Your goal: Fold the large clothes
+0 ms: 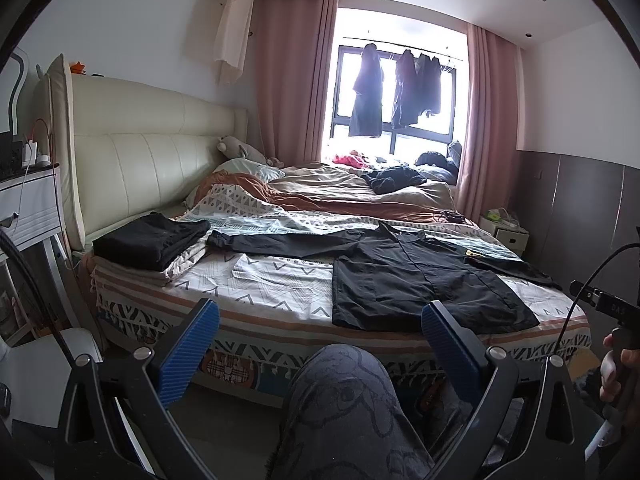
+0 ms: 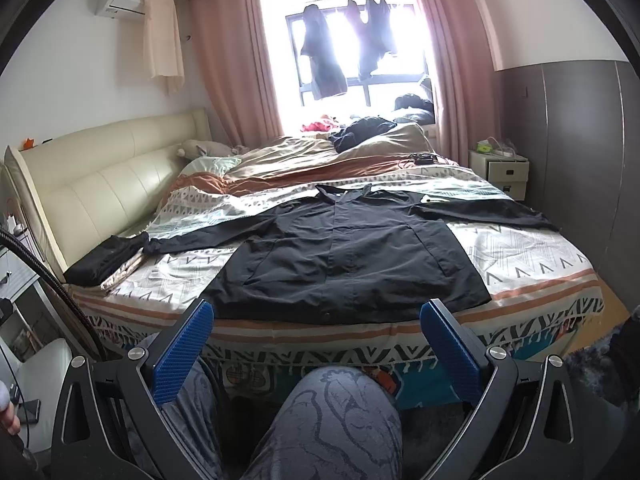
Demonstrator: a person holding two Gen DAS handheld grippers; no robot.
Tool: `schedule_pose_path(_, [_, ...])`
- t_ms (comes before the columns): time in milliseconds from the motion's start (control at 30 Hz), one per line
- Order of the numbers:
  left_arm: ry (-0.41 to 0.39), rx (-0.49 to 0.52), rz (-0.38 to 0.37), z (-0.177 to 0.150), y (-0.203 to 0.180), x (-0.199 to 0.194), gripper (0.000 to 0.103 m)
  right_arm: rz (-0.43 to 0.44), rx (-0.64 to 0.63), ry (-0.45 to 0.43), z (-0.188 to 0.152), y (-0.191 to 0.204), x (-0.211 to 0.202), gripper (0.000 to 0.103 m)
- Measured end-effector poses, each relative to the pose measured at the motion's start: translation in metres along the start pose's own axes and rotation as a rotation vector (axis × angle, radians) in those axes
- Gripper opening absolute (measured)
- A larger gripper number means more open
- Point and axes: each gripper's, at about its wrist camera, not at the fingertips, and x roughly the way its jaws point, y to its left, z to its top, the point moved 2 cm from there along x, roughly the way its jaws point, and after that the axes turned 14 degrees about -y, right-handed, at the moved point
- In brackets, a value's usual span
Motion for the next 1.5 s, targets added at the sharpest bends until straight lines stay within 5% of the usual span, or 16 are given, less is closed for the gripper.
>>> schedule_pose_path(1100, [0.012, -0.032, 0.011, -0.006, 0.013, -0.007, 0.103, -0.007, -0.012, -0.022, 0.015, 0.015, -0.013, 0.103])
schedule_pose_path(1500, [0.029, -0.056, 0.077, -0.007, 0.027, 0.050, 0.103, 0.073, -0.042, 0.001, 0.024, 0.030, 0.060, 0.103])
